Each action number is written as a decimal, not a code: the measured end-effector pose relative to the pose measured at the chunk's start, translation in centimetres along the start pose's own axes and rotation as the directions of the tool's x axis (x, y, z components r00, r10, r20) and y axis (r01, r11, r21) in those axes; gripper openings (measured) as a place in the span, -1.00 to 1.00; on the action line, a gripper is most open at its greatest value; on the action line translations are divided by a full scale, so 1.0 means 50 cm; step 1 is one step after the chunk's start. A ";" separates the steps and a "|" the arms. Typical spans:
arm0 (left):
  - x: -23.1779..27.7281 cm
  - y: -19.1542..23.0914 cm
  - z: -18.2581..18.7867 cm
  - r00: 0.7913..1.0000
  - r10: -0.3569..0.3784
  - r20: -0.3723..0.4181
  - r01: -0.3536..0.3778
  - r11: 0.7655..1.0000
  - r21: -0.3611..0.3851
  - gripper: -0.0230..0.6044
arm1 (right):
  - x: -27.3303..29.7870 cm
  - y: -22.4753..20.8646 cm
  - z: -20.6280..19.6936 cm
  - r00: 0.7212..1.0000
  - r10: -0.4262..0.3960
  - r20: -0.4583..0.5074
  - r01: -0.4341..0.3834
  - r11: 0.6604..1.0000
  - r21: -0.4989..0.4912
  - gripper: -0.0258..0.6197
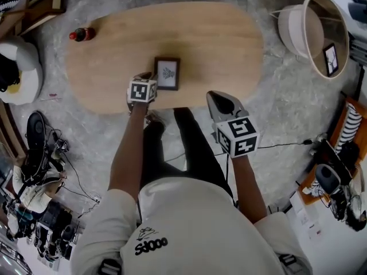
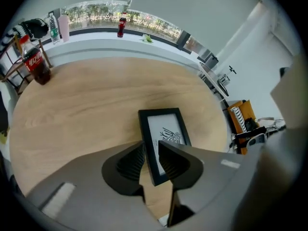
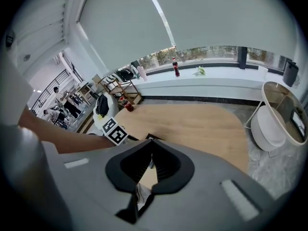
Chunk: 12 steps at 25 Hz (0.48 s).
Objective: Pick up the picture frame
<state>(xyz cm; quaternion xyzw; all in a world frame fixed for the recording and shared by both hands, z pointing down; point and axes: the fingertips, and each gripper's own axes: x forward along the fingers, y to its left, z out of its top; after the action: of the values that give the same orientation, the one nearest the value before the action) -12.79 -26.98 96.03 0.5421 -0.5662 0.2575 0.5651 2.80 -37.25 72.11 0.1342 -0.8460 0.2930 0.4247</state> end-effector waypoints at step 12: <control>0.065 0.023 -0.011 1.000 0.013 -0.012 -0.014 0.999 -0.031 -0.59 | 0.040 -0.018 -0.053 0.999 -0.004 -0.052 0.007 0.999 0.054 -0.91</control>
<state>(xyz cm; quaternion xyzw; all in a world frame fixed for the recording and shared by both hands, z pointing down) -12.91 -27.21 99.49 0.5278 -0.5703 0.2557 0.5751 3.71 -36.32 75.30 0.1404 -0.8260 0.3181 0.4437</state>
